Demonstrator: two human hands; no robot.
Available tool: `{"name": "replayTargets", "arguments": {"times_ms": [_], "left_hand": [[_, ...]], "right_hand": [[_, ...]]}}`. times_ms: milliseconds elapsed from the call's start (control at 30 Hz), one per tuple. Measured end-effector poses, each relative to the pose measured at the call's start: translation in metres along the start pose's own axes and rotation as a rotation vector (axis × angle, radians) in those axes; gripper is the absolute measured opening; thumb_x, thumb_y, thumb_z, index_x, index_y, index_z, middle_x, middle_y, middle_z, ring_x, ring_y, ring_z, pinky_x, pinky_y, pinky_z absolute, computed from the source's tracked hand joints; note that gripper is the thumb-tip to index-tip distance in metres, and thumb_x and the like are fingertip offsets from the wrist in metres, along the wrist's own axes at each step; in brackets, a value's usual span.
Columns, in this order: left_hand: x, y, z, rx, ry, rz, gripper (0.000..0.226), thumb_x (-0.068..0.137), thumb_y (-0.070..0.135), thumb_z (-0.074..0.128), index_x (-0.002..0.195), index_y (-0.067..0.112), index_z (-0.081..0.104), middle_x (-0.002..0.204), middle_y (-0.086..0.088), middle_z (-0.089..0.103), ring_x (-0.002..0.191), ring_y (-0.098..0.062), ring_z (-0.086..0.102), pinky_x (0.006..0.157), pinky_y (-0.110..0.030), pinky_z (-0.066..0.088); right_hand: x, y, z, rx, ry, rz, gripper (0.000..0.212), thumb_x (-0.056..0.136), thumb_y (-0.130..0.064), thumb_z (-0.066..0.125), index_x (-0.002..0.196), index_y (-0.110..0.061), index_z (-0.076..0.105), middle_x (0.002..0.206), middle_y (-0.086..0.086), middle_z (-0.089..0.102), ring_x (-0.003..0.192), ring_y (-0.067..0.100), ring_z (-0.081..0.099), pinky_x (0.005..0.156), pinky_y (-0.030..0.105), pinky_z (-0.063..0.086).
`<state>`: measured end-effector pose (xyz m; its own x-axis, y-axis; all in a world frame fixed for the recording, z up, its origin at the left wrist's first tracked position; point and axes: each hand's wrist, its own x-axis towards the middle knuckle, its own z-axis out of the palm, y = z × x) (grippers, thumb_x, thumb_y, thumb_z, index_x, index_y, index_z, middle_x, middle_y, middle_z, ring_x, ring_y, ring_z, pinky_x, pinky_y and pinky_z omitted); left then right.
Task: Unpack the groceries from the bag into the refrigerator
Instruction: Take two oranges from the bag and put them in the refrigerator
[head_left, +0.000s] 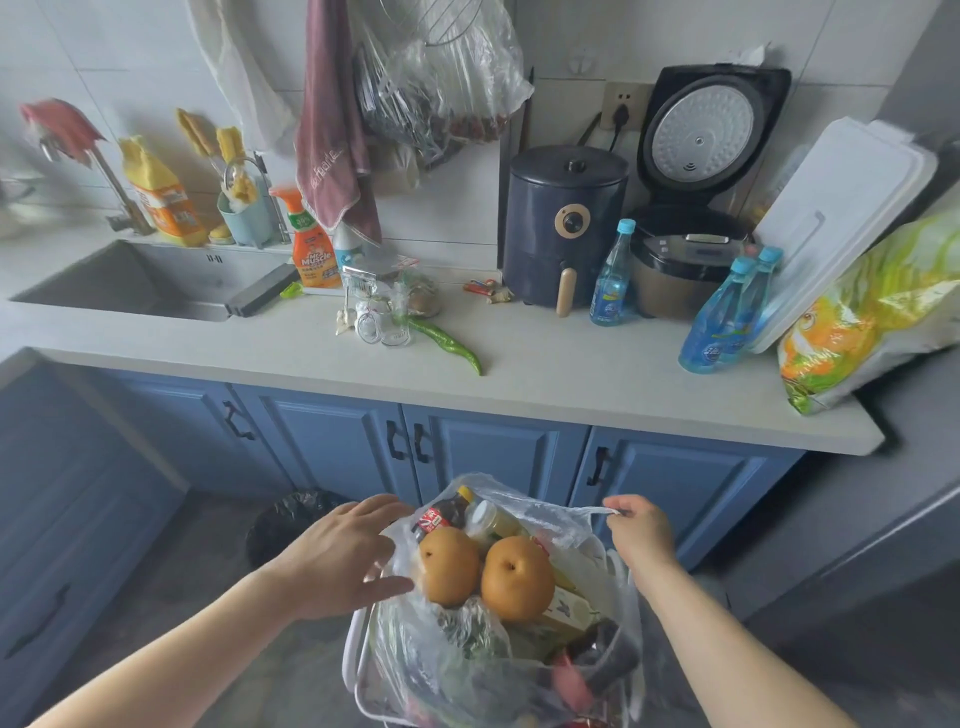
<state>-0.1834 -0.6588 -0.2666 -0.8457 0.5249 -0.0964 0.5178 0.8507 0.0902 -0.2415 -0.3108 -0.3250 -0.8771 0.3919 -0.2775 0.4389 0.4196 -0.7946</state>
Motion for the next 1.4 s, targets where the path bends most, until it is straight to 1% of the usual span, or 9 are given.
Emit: {"name": "replayTargets", "arguments": {"times_ms": [200, 400, 533, 633, 767, 933, 1133, 1233, 1400], "left_hand": [[0.049, 0.043, 0.003, -0.186, 0.099, -0.065, 0.037, 0.092, 0.045, 0.043, 0.118, 0.026, 0.059, 0.144, 0.007, 0.041, 0.134, -0.015, 0.037, 0.1, -0.033, 0.042], [0.094, 0.065, 0.055, -0.114, -0.296, -0.344, 0.048, 0.087, 0.02, 0.044, 0.135, 0.014, 0.041, 0.148, -0.002, 0.029, 0.139, -0.025, 0.027, 0.111, -0.043, 0.031], [0.095, 0.064, 0.068, -0.06, -0.405, -0.404, 0.051, 0.082, 0.019, 0.047, 0.132, 0.009, 0.042, 0.135, -0.009, 0.039, 0.131, -0.028, 0.036, 0.105, -0.044, 0.037], [0.096, 0.061, 0.072, -0.08, -0.412, -0.392, 0.053, 0.08, 0.023, 0.045, 0.131, 0.009, 0.042, 0.136, -0.011, 0.041, 0.134, -0.031, 0.033, 0.107, -0.046, 0.035], [0.09, 0.069, 0.054, -0.063, -0.443, -0.32, 0.054, 0.086, 0.021, 0.055, 0.137, 0.011, 0.041, 0.14, -0.008, 0.037, 0.138, -0.032, 0.024, 0.113, -0.046, 0.028], [0.082, 0.076, 0.03, -0.096, -0.405, -0.357, 0.064, 0.092, 0.019, 0.055, 0.147, 0.014, 0.023, 0.149, -0.008, 0.023, 0.139, -0.033, 0.02, 0.111, -0.046, 0.03], [0.077, 0.068, 0.05, -0.278, -0.355, -0.44, 0.083, 0.084, 0.026, 0.064, 0.149, 0.016, 0.014, 0.15, -0.013, 0.022, 0.138, -0.033, 0.027, 0.111, -0.045, 0.031], [0.074, 0.06, 0.065, -0.339, -0.333, -0.505, 0.109, 0.068, 0.037, 0.077, 0.149, 0.025, 0.005, 0.149, -0.015, 0.022, 0.132, -0.034, 0.037, 0.106, -0.043, 0.037], [0.071, 0.057, 0.069, -0.377, -0.235, -0.507, 0.105, 0.057, 0.041, 0.078, 0.144, 0.028, 0.02, 0.134, -0.009, 0.038, 0.119, -0.029, 0.046, 0.094, -0.039, 0.045]], "right_hand": [[-0.007, -0.007, 0.007, -0.052, -0.088, -0.105, 0.02, 0.091, -0.003, 0.052, 0.104, -0.012, 0.064, 0.112, 0.006, 0.065, 0.097, 0.017, 0.057, 0.079, 0.025, 0.042], [-0.017, -0.007, -0.002, -0.287, -0.094, -0.242, 0.018, 0.093, -0.011, 0.052, 0.103, -0.018, 0.065, 0.112, -0.001, 0.061, 0.09, 0.011, 0.055, 0.061, 0.012, 0.037], [-0.035, -0.005, 0.004, -0.542, -0.003, -0.684, 0.028, 0.083, -0.006, 0.063, 0.11, -0.014, 0.064, 0.123, 0.0, 0.053, 0.112, 0.016, 0.053, 0.094, 0.022, 0.043], [-0.057, -0.016, 0.015, -0.585, -0.309, -0.896, 0.045, 0.086, -0.006, 0.056, 0.128, -0.021, 0.053, 0.135, -0.008, 0.043, 0.125, 0.01, 0.043, 0.106, 0.025, 0.038], [-0.071, -0.026, 0.03, -0.777, -0.625, -0.794, 0.074, 0.084, -0.009, 0.06, 0.148, -0.024, 0.027, 0.153, -0.003, 0.023, 0.14, 0.018, 0.024, 0.115, 0.034, 0.025], [-0.068, -0.028, 0.043, -0.938, -0.637, -0.734, 0.084, 0.08, -0.003, 0.064, 0.15, -0.023, 0.022, 0.157, 0.003, 0.017, 0.144, 0.023, 0.016, 0.117, 0.039, 0.019], [-0.058, -0.009, 0.065, -0.974, -0.628, -0.563, 0.122, 0.066, -0.009, 0.082, 0.151, -0.033, 0.0, 0.161, -0.001, -0.004, 0.147, 0.031, 0.006, 0.116, 0.049, 0.023], [-0.06, -0.004, 0.066, -0.954, -0.57, -0.566, 0.114, 0.064, -0.012, 0.083, 0.151, -0.03, 0.01, 0.154, 0.003, 0.015, 0.14, 0.031, 0.024, 0.109, 0.045, 0.035], [-0.063, -0.002, 0.059, -0.833, -0.478, -0.587, 0.101, 0.059, -0.023, 0.081, 0.142, -0.031, 0.024, 0.137, -0.002, 0.03, 0.122, 0.025, 0.036, 0.091, 0.039, 0.046]]}}
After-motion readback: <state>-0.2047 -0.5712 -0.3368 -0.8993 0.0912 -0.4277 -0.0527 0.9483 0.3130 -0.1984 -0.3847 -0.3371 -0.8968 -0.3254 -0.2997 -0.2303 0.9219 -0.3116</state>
